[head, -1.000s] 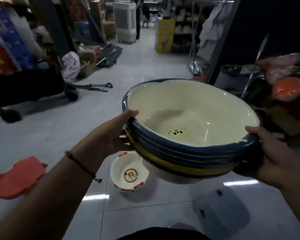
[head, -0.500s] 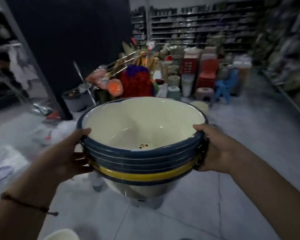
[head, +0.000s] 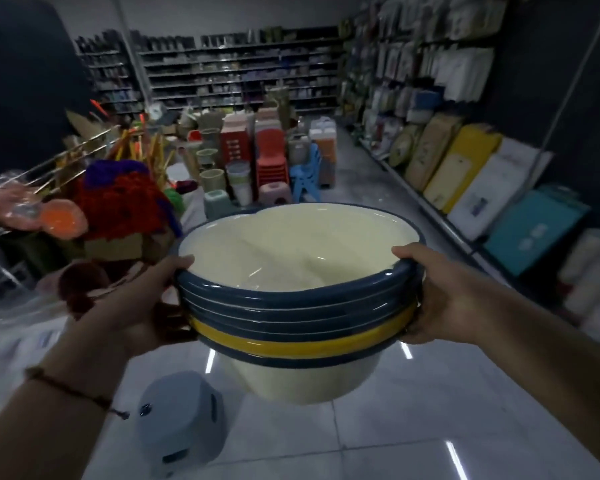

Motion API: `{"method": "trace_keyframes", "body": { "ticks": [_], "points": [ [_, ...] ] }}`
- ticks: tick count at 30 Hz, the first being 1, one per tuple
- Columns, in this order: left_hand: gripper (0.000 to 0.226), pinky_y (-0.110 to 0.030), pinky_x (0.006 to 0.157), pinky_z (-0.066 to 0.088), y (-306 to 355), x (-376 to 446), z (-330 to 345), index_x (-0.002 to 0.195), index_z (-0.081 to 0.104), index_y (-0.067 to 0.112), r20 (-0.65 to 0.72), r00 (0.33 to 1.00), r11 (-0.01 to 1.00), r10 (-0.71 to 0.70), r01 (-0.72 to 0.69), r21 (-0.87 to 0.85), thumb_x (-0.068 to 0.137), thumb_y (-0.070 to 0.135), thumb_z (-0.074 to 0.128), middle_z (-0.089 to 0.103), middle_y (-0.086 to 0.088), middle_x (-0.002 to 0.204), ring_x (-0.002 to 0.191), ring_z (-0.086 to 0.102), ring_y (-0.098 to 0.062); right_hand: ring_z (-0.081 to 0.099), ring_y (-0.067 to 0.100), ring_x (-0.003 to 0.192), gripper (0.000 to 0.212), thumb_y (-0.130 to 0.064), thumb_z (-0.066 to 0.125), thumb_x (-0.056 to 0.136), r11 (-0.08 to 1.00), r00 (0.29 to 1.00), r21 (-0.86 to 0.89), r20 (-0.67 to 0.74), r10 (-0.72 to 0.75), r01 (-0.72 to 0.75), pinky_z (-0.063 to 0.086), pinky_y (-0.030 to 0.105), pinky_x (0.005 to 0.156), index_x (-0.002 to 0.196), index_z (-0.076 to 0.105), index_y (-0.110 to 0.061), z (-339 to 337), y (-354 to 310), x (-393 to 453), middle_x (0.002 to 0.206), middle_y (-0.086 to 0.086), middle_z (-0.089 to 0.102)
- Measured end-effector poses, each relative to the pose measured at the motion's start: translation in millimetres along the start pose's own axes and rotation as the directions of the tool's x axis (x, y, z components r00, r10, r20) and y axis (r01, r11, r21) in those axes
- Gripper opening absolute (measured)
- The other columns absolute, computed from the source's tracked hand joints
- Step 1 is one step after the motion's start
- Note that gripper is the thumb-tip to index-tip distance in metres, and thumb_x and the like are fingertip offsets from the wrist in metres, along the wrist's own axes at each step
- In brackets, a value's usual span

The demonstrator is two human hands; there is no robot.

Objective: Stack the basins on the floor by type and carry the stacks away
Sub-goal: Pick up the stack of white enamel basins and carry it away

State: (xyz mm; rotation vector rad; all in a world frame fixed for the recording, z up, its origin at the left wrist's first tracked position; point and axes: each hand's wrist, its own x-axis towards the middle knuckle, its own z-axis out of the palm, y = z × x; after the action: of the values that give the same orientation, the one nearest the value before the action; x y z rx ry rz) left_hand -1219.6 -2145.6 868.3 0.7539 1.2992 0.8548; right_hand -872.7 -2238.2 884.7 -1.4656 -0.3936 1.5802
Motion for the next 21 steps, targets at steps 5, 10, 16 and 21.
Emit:
{"method": "trace_keyframes", "body": {
  "ticks": [5,10,16,21],
  "points": [
    [0.059,-0.053,0.076,0.059,-1,30,110,0.12,0.059,0.014,0.107,0.993,0.997,-0.055,0.049,0.057,0.069,0.041,0.077,0.06,-0.024,0.113,0.096,0.063,-0.039,0.061,0.035,0.097,0.034,-0.04,0.063,0.088,1.0,0.992,-0.005,-0.127,-0.017,0.017,0.049,0.047,0.07,0.109,0.062,-0.013,-82,-33,-8,0.104,0.017,0.067],
    [0.066,-0.055,0.085,0.055,-6,64,174,0.119,0.062,0.019,0.181,0.979,0.989,-0.092,0.069,0.129,0.059,0.042,0.08,0.063,-0.021,0.11,0.101,0.064,-0.039,0.06,0.034,0.095,0.03,-0.037,0.069,0.084,0.991,0.966,0.13,-0.258,0.001,0.034,0.048,0.049,0.074,0.103,0.06,-0.015,-134,-45,0,0.103,0.015,0.066],
    [0.045,-0.05,0.076,0.054,2,112,221,0.102,0.062,0.019,0.266,0.95,0.967,-0.161,0.098,0.236,0.065,0.042,0.073,0.062,-0.015,0.097,0.088,0.063,-0.033,0.058,0.034,0.104,0.047,-0.039,0.075,0.076,0.965,0.932,0.259,-0.358,0.059,0.038,0.044,0.053,0.095,0.113,0.057,-0.016,-156,-51,27,0.112,0.014,0.064],
    [0.039,-0.05,0.071,0.058,12,171,238,0.103,0.058,0.02,0.293,0.929,0.956,-0.225,0.154,0.249,0.074,0.043,0.07,0.062,-0.02,0.111,0.092,0.063,-0.036,0.057,0.034,0.103,0.039,-0.038,0.074,0.079,0.961,0.902,0.273,-0.426,0.074,0.05,0.044,0.054,0.096,0.105,0.056,-0.015,-154,-74,63,0.108,0.014,0.063]
  ]
}}
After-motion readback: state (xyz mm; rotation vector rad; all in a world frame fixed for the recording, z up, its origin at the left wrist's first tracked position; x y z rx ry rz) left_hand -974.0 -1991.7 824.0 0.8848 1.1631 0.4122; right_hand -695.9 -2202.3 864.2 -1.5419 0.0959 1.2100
